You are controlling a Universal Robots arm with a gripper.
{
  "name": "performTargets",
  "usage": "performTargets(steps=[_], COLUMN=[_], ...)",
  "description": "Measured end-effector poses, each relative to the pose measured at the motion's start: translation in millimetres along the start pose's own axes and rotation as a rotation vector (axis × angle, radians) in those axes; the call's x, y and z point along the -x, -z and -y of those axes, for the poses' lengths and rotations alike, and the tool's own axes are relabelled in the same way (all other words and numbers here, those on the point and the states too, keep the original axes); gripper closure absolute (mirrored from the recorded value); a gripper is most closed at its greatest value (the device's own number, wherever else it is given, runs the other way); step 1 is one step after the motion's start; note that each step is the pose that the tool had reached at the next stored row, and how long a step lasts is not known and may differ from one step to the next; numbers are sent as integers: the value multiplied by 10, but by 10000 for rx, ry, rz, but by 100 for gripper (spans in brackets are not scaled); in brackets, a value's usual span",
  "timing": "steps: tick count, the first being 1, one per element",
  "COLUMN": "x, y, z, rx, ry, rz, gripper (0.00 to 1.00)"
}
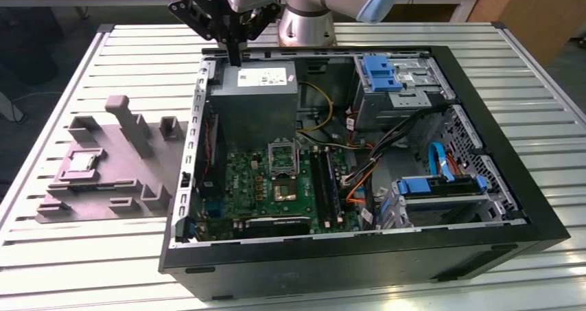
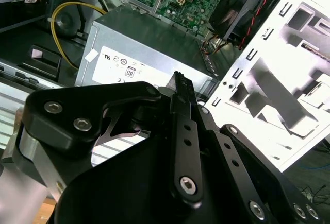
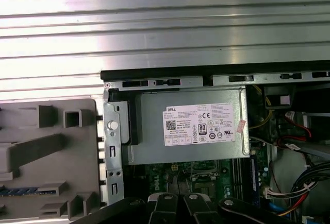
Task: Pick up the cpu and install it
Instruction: 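Reach for the cpu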
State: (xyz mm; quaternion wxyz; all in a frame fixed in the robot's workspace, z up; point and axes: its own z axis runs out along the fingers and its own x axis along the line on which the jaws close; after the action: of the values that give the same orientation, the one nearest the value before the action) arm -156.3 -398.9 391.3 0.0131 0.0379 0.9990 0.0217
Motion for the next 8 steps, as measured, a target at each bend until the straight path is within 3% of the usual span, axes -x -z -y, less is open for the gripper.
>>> performTargets(steps=[8], x=[-16], y=[0], z=[1], rx=[0], ry=[1], rz=[0], gripper=[89])
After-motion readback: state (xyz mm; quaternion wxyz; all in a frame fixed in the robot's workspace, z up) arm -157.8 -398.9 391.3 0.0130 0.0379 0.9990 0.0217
